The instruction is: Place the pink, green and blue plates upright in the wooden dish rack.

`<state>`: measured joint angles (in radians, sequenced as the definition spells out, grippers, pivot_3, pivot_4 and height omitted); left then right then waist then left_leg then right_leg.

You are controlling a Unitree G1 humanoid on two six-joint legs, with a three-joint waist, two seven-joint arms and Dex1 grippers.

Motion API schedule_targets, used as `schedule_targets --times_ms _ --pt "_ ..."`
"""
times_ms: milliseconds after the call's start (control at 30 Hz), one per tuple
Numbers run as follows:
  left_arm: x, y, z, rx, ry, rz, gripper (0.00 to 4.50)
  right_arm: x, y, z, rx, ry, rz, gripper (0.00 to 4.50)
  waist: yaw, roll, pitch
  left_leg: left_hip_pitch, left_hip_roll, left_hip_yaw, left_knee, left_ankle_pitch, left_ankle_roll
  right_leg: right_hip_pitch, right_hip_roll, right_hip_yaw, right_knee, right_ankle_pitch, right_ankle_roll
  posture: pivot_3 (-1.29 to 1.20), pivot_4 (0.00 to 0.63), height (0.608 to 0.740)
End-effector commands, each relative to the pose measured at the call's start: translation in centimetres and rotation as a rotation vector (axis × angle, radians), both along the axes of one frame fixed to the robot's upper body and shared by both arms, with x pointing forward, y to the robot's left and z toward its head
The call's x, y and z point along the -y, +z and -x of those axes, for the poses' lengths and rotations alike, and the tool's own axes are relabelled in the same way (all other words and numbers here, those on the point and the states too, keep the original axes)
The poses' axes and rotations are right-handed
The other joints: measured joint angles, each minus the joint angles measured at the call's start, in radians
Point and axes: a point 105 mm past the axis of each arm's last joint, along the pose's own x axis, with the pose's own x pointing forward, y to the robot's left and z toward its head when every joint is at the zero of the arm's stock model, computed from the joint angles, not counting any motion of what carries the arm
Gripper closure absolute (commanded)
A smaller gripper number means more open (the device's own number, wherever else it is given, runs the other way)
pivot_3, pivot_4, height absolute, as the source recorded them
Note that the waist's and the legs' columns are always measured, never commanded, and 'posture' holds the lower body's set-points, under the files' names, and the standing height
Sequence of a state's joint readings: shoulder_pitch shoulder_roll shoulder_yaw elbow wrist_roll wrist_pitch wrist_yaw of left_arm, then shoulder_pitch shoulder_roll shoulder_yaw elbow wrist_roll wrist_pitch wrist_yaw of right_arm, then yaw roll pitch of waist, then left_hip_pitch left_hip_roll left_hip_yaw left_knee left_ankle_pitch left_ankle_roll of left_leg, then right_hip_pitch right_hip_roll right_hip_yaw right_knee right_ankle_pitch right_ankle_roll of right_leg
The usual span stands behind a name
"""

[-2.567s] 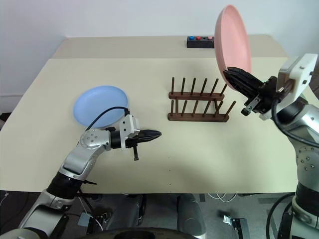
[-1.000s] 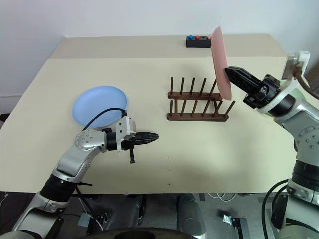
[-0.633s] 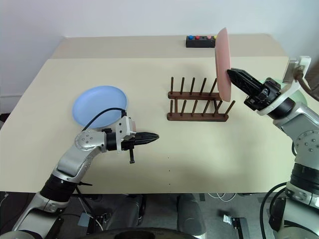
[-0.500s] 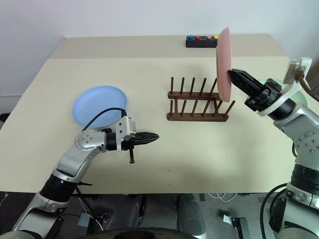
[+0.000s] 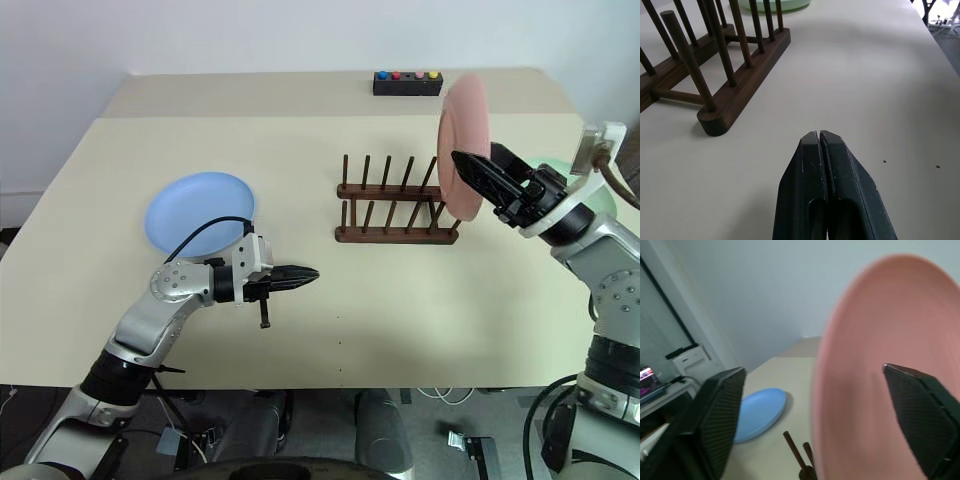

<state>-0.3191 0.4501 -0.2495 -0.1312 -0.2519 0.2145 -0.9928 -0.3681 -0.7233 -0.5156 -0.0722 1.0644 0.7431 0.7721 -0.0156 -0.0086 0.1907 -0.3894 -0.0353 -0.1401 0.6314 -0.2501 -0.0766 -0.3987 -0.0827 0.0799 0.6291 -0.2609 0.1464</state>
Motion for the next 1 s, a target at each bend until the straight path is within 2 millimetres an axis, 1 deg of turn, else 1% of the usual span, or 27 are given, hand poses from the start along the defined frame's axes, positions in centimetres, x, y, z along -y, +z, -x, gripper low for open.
schedule_targets --times_ms 33,267,367,433,533,633,667,733,800,867,1000 --pt "0.1 0.9 0.2 0.034 -0.01 0.019 4.5 0.8 1.1 0.3 0.059 -0.045 0.001 0.04 -0.001 0.0 0.0 0.0 0.0 0.0 0.0 0.0 0.0 0.0 0.0 0.0 0.0 0.0 0.0 0.0 0.15 0.74" --pt "0.2 0.9 0.2 0.034 -0.012 0.017 4.5 1.8 1.5 -0.3 0.08 -0.114 0.003 0.04 0.0 0.0 0.0 0.0 0.0 0.0 0.0 0.0 0.0 0.0 0.0 0.0 0.0 0.0 0.0 0.0 0.15 0.74" --pt "0.2 0.9 0.2 0.034 -0.01 0.017 4.5 3.1 2.0 -0.6 0.105 -0.193 0.014 0.04 0.0 0.0 0.0 0.0 0.0 0.0 0.0 0.0 0.0 0.0 0.0 0.0 0.0 0.0 0.0 0.0 0.15 0.74" --pt "0.2 0.9 0.3 0.033 -0.011 0.017 4.5 3.6 2.3 -0.6 0.116 -0.218 0.022 0.04 0.0 0.0 0.0 0.0 0.0 0.0 0.0 0.0 0.0 0.0 0.0 0.0 0.0 0.0 0.0 0.0 0.15 0.74" --pt "0.2 0.9 0.4 0.033 -0.008 0.019 4.5 4.9 2.5 -0.1 0.14 -0.3 0.104 0.04 0.0 0.0 0.0 0.0 0.0 0.0 0.0 0.0 0.0 0.0 0.0 0.0 0.0 0.0 0.0 0.0 0.15 0.74" --pt "0.1 0.9 0.4 0.031 -0.005 0.02 4.5 6.9 2.3 0.2 0.142 -0.415 0.191 0.04 0.002 0.0 0.0 0.0 0.0 0.0 0.0 0.0 0.0 0.0 0.0 0.0 0.0 0.0 0.0 0.0 0.15 0.74" --pt "0.1 0.8 0.5 0.03 -0.004 0.02 4.5 8.0 1.9 0.4 0.126 -0.476 0.249 0.04 0.002 0.0 0.0 0.0 0.0 0.0 0.0 0.0 0.0 0.0 0.0 0.0 0.0 0.0 0.0 0.0 0.15 0.74" --pt "0.1 0.8 0.6 0.028 -0.003 0.021 4.5 9.5 1.3 0.8 0.109 -0.549 0.35 0.04 0.003 0.0 0.0 0.0 0.0 0.0 0.0 0.0 0.0 0.0 0.0 0.0 0.0 0.0 0.0 0.0 0.15 0.74" --pt "0.1 0.8 0.6 0.027 -0.005 0.02 4.5 10.6 0.1 1.1 0.088 -0.603 0.493 0.04 0.001 0.0 0.0 0.0 0.0 0.0 0.0 0.0 0.0 0.0 0.0 0.0 0.0 0.0 0.0 0.0 0.15 0.74" --pt "0.1 0.8 0.5 0.026 -0.01 0.019 4.5 11.1 -1.8 1.1 0.037 -0.62 0.671 0.04 0.0 0.001 0.0 0.0 0.0 0.001 0.0 0.0 0.0 0.0 0.0 0.0 0.0 0.0 0.0 0.0 0.15 0.74" --pt "0.4 0.9 0.5 0.024 -0.024 0.02 4.5 12.3 -5.5 0.5 -0.064 -0.644 0.926 0.04 -0.009 0.001 -0.001 0.001 0.0 0.002 0.0 0.0 0.0 0.0 0.0 0.001 0.0 0.0 0.0 0.0 0.15 0.74"
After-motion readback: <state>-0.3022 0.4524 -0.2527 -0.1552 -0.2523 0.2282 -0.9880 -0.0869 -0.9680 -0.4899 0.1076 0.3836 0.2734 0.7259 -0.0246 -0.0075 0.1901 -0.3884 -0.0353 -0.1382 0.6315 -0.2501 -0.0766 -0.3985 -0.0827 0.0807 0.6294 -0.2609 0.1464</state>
